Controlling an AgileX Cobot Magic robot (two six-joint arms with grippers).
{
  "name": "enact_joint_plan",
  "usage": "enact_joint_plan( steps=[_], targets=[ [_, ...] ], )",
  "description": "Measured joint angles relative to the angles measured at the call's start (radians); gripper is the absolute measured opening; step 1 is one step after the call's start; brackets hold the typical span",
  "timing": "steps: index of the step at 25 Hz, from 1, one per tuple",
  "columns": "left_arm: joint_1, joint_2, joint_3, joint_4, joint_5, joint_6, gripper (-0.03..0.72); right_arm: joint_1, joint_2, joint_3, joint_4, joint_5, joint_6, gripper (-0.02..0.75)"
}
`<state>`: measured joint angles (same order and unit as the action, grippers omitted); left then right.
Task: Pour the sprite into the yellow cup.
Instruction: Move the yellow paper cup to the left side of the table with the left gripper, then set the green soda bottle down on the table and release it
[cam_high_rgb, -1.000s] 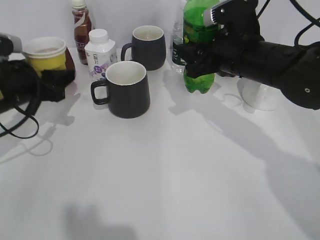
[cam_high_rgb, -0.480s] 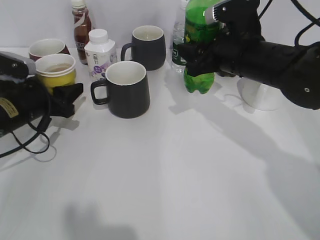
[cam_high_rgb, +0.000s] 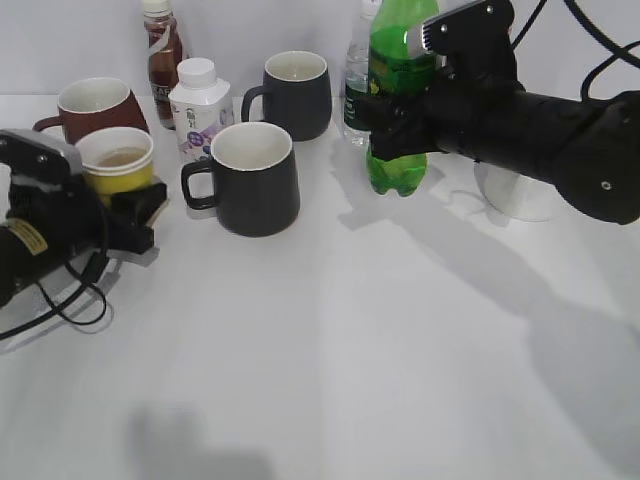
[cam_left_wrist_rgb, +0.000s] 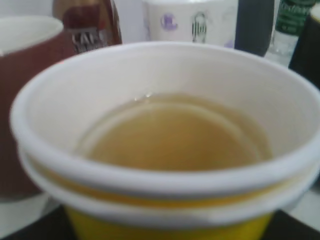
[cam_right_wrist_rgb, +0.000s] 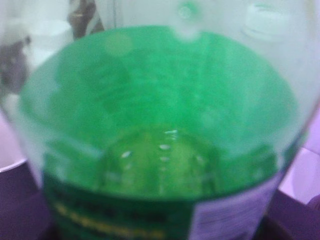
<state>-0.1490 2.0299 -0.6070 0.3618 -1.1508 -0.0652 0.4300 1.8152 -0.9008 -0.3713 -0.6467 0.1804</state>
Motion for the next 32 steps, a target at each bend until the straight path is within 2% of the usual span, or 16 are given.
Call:
enact_joint_plan(
  steps=[6, 20, 32],
  targets=[
    [0.0, 0.028, -0.001, -0.002, -0.035, 0.007, 0.407, 0.0, 0.0, 0.0, 0.0, 0.0, 0.0, 0.448],
    [0.0, 0.037, 0.004, -0.026, -0.055, 0.008, 0.572, 0.0, 0.002, 0.0, 0.0, -0.002, 0.0, 0.448],
    [0.0, -0.017, 0.131, -0.05, -0.066, 0.009, 0.586, 0.0, 0.1, 0.0, 0.001, -0.091, 0.0, 0.448]
  ],
)
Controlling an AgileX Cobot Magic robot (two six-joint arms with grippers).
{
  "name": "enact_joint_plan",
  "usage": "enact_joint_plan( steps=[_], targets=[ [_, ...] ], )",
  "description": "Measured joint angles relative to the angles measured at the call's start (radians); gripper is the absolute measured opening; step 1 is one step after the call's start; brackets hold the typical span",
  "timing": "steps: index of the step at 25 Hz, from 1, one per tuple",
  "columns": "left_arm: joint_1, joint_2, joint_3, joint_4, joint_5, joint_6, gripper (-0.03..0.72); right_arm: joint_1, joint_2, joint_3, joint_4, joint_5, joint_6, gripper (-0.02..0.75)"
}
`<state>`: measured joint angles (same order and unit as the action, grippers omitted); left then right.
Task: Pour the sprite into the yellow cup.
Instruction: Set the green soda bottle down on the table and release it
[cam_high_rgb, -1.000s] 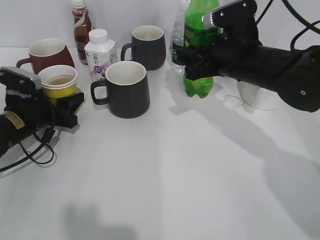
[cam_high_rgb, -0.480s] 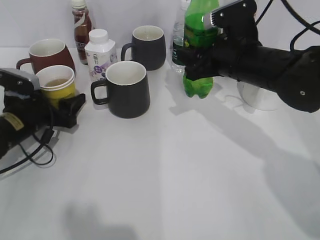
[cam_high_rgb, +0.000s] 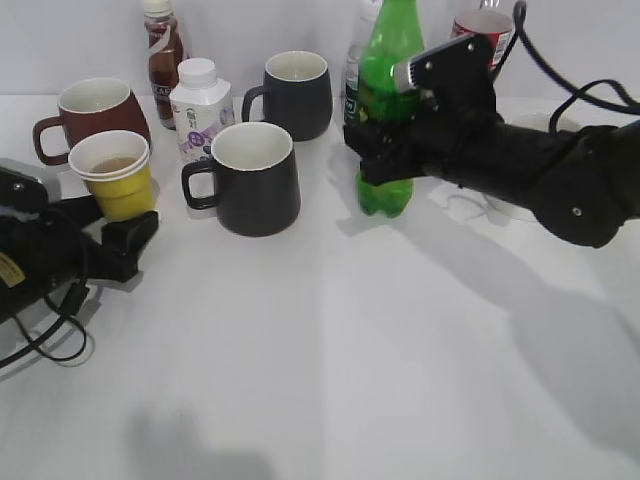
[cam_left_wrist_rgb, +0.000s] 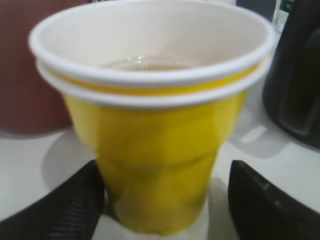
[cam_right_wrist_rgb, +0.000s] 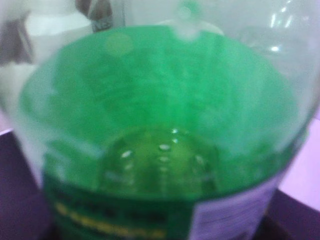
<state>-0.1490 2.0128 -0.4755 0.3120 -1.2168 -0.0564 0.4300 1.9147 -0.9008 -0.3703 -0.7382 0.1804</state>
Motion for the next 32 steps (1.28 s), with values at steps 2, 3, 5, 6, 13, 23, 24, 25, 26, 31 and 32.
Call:
enact_joint_plan(
  steps=[2, 3, 5, 6, 13, 23, 24, 25, 26, 31, 32],
  targets=[
    [0.0, -0.02, 0.019, -0.008, 0.002, 0.0, 0.586, 0.0, 0.012, 0.0, 0.0, -0.001, 0.0, 0.448],
    [0.0, -0.028, 0.03, -0.017, 0.002, 0.0, 0.586, 0.0, 0.016, 0.0, 0.0, -0.001, 0.0, 0.448],
    [0.0, -0.038, 0.053, -0.048, 0.004, 0.0, 0.586, 0.0, 0.017, 0.0, 0.0, -0.001, 0.0, 0.448],
    [0.0, -0.046, 0.067, -0.06, 0.004, 0.0, 0.586, 0.0, 0.017, 0.0, 0.0, -0.002, 0.0, 0.448],
    [0.0, -0.113, 0.152, -0.068, 0.006, 0.0, 0.586, 0.0, 0.017, 0.0, 0.013, -0.001, 0.0, 0.522],
    [0.0, -0.232, 0.246, -0.011, 0.007, 0.0, 0.586, 0.0, 0.015, 0.033, 0.026, -0.022, 0.029, 0.544],
    [0.0, -0.251, 0.249, -0.005, 0.012, -0.001, 0.586, 0.0, 0.014, 0.04, 0.026, -0.024, 0.037, 0.544],
    [0.0, -0.269, 0.249, -0.001, 0.022, -0.002, 0.586, 0.0, 0.01, 0.047, 0.027, -0.027, 0.043, 0.544],
    [0.0, -0.291, 0.25, 0.0, 0.045, -0.006, 0.586, 0.0, 0.007, 0.054, 0.027, -0.028, 0.048, 0.544],
    [0.0, -0.401, 0.25, 0.008, 0.19, -0.094, 0.586, 0.0, -0.033, 0.102, 0.027, -0.021, 0.054, 0.575],
    [0.0, -0.42, 0.25, 0.011, 0.214, -0.115, 0.586, 0.0, -0.038, 0.108, 0.025, -0.018, 0.055, 0.591]
  ],
)
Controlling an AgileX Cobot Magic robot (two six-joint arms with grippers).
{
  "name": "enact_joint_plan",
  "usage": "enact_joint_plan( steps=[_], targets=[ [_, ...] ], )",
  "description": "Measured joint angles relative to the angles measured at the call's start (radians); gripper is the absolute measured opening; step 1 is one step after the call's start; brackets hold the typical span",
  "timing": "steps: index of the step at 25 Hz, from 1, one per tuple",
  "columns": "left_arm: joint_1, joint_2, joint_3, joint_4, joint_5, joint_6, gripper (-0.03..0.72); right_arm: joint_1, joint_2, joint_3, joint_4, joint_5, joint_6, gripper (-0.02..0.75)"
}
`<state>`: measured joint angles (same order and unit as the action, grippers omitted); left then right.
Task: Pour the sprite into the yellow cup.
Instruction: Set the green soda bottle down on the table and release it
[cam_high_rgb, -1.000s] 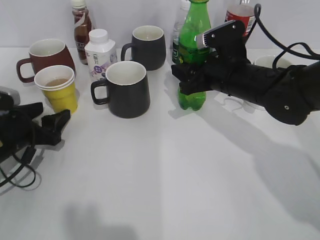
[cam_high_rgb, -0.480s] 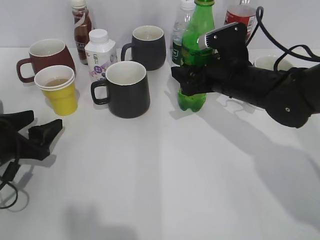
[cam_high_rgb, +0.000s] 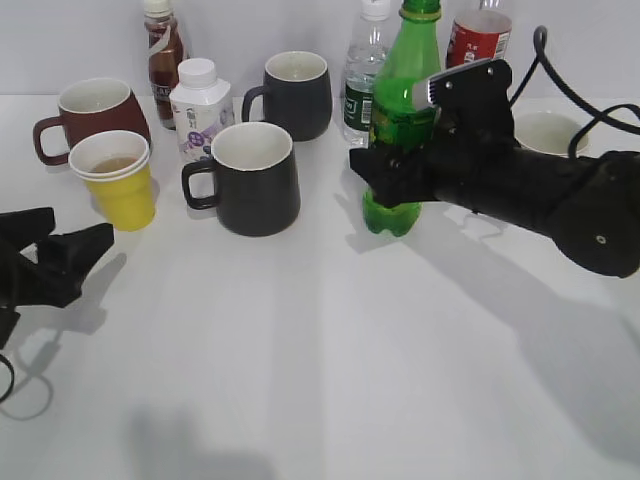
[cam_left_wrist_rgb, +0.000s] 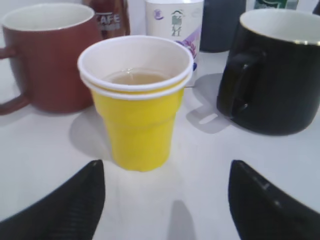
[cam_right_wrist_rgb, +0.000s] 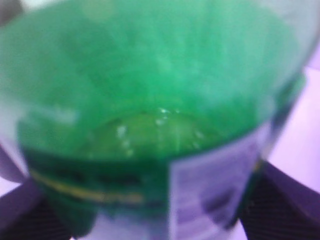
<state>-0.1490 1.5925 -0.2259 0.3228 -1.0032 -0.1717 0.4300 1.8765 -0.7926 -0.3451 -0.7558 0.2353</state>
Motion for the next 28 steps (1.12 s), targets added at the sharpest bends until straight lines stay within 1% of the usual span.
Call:
enact_joint_plan(
  steps=[2, 4, 7, 9, 13, 17, 20, 23, 26, 28],
  targets=[
    [0.0, -0.045, 0.0, 0.008, 0.048, -0.03, 0.586, 0.0, -0.005, 0.004, -0.001, 0.011, 0.001, 0.623],
    [0.0, -0.081, 0.0, 0.011, 0.089, -0.043, 0.586, 0.0, -0.005, 0.004, -0.001, 0.025, 0.002, 0.639],
    [0.0, -0.13, 0.0, 0.012, 0.153, -0.052, 0.586, 0.0, -0.008, 0.004, -0.001, 0.047, 0.004, 0.647],
    [0.0, -0.16, 0.0, 0.013, 0.197, -0.079, 0.586, 0.0, -0.012, 0.004, -0.001, 0.068, 0.016, 0.649],
    [0.0, -0.203, 0.0, 0.013, 0.294, -0.174, 0.586, 0.001, -0.039, 0.005, -0.004, 0.169, 0.081, 0.649],
    [0.0, -0.227, 0.001, -0.011, 0.395, -0.227, 0.586, 0.001, -0.091, 0.005, -0.039, 0.278, 0.13, 0.649],
    [0.0, -0.234, -0.016, -0.012, 0.51, -0.257, 0.586, 0.001, -0.127, 0.005, -0.129, 0.346, 0.216, 0.649],
    [-0.008, -0.252, -0.041, -0.012, 0.645, -0.269, 0.585, 0.001, -0.154, 0.005, -0.265, 0.383, 0.357, 0.649],
    [-0.044, -0.274, -0.072, -0.041, 0.796, -0.273, 0.585, 0.001, -0.18, 0.005, -0.381, 0.428, 0.507, 0.647],
    [-0.087, -0.291, -0.101, -0.076, 0.914, -0.274, 0.585, 0.001, -0.2, 0.005, -0.433, 0.467, 0.574, 0.647]
  ],
)
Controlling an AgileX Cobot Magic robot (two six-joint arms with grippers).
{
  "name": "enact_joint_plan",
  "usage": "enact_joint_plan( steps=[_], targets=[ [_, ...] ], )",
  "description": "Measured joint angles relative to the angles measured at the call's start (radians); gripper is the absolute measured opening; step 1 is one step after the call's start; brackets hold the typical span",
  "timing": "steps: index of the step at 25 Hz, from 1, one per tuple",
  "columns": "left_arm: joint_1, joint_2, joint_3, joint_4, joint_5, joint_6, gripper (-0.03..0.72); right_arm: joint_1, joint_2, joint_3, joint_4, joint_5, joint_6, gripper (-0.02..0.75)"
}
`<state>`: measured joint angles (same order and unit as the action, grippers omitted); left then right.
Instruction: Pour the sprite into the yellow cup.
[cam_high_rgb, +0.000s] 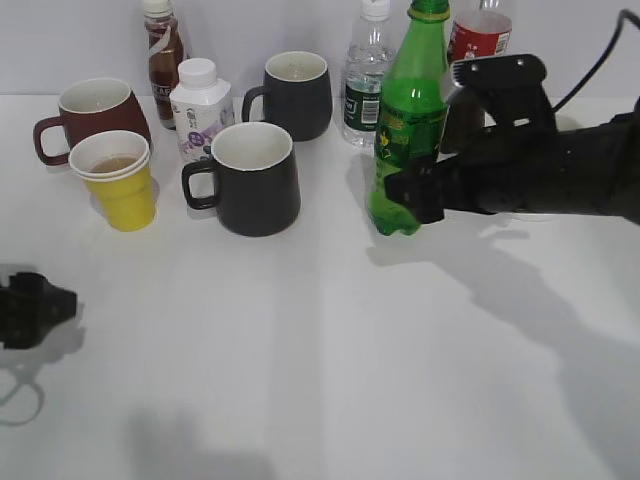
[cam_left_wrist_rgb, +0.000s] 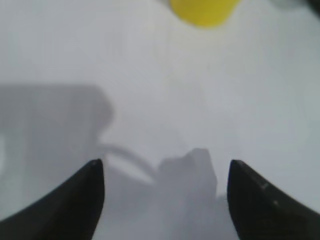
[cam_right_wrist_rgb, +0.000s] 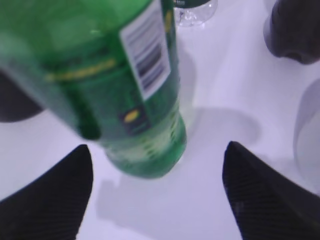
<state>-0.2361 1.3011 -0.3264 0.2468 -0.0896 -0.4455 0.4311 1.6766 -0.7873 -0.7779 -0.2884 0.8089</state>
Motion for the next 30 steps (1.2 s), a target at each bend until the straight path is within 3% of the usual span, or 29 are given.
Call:
enact_joint_plan(
  steps=[8, 14, 19, 22, 24, 30],
  targets=[
    [-0.168, -0.08, -0.162, -0.098, 0.529, -0.001, 0.582, 0.013, -0.065, 0.019, -0.065, 0.114, 0.133, 0.594],
    [-0.188, -0.214, -0.258, -0.144, 0.873, -0.001, 0.567, 0.083, -0.104, 0.041, -0.085, 0.196, 0.138, 0.575],
    [-0.188, -0.366, -0.265, -0.146, 1.062, 0.049, 0.565, 0.134, -0.146, 0.042, -0.086, 0.378, 0.133, 0.575],
    [-0.188, -0.473, -0.267, -0.146, 1.143, 0.094, 0.565, 0.166, -0.188, 0.042, -0.064, 0.511, 0.035, 0.561],
    [-0.188, -0.571, -0.269, -0.146, 1.189, 0.117, 0.565, 0.183, -0.221, 0.042, 0.026, 0.603, -0.091, 0.547],
    [-0.188, -0.745, -0.269, -0.149, 1.296, 0.239, 0.565, 0.191, -0.314, 0.042, 0.547, 0.934, -0.589, 0.502]
  ],
)
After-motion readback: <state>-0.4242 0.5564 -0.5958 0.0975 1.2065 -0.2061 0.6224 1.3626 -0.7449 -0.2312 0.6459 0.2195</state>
